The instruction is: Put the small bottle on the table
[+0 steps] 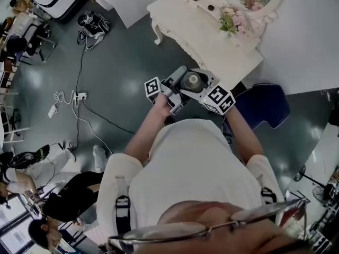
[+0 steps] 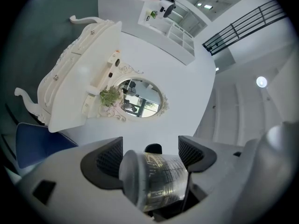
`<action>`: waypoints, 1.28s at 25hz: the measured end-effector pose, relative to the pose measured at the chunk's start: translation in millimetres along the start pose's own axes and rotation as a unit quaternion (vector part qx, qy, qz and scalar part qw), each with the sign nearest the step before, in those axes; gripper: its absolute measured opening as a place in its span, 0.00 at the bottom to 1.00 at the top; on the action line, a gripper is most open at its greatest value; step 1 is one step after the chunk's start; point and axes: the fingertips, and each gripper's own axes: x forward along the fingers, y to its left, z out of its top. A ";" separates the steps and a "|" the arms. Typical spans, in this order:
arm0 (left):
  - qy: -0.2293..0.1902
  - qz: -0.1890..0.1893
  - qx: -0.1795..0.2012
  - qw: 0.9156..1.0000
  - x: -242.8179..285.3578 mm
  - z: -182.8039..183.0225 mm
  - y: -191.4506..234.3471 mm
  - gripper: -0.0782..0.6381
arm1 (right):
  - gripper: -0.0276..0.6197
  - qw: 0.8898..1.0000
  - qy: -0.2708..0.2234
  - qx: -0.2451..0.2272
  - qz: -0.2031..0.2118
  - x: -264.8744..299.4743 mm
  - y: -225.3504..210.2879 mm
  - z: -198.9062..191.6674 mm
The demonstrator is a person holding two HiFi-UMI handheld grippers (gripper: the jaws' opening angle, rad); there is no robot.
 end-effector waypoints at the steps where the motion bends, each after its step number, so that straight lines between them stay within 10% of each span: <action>1: 0.000 0.000 0.000 1.000 -2.0 1.7 -1.5 0.62 | 0.57 1.000 0.000 0.000 0.000 2.7 1.1 0.9; 32: 0.006 0.018 -0.007 1.000 -50.1 79.0 -20.3 0.62 | 0.57 1.000 0.010 0.019 -0.006 95.0 5.4 18.1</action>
